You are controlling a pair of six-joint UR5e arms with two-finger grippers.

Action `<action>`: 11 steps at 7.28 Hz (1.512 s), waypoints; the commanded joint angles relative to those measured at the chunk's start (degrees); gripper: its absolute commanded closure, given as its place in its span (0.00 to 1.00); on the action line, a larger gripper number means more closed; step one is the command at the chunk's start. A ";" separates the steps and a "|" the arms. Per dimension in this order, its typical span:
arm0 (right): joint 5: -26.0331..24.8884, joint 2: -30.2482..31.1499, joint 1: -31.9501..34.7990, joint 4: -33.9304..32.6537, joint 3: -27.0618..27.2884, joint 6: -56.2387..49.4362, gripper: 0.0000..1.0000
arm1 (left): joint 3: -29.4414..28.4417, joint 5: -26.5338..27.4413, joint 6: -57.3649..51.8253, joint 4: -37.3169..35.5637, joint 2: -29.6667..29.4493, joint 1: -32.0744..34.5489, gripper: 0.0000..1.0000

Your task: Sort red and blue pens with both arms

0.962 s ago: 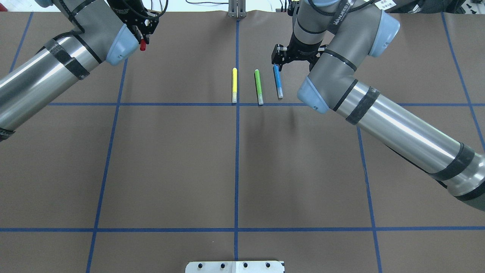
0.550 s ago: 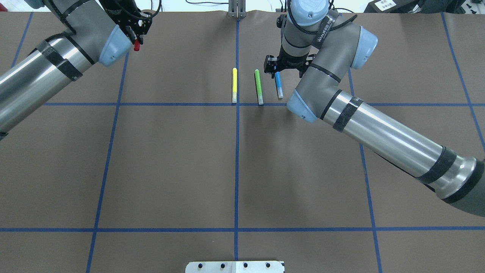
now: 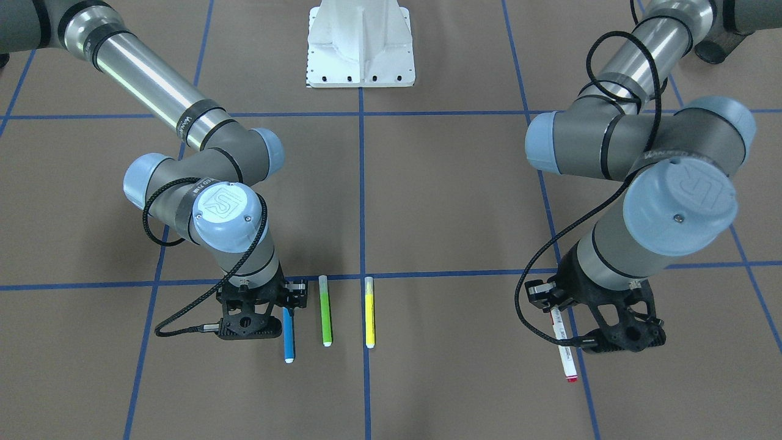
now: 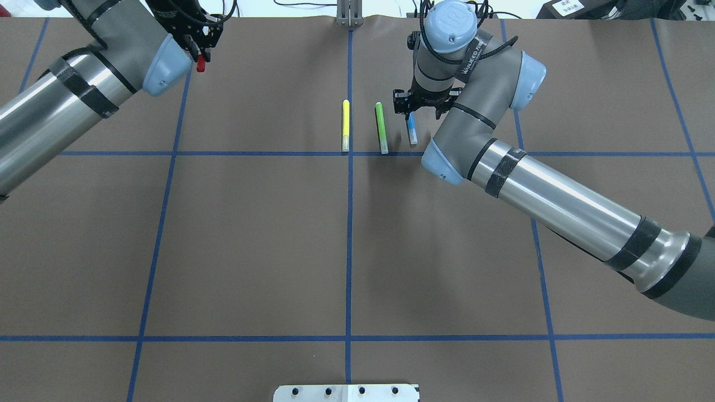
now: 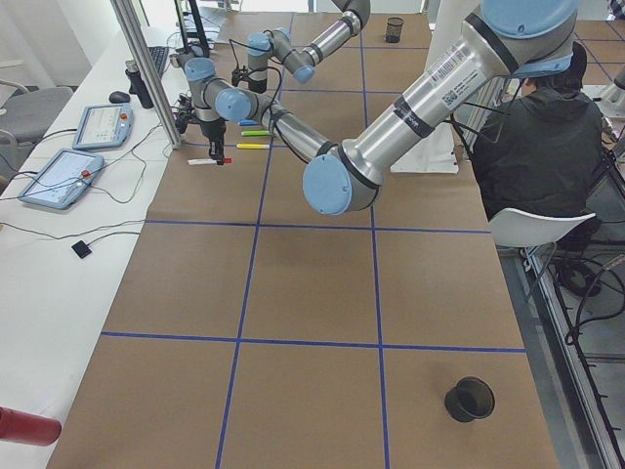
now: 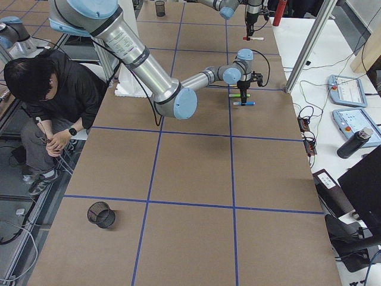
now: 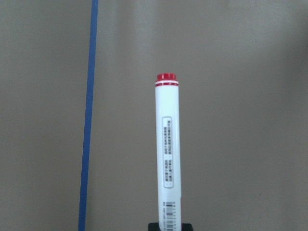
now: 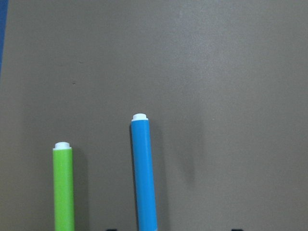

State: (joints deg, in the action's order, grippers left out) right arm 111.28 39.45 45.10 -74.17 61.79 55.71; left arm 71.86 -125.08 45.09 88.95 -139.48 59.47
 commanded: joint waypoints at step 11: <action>1.13 -1.74 -1.94 0.43 -4.22 -4.82 0.57 | 0.21 -0.16 0.00 0.00 0.09 0.65 1.00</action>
State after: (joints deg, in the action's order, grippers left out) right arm 112.41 37.96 43.16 -73.74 57.67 50.84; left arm 72.02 -125.21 45.09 88.95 -139.44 60.06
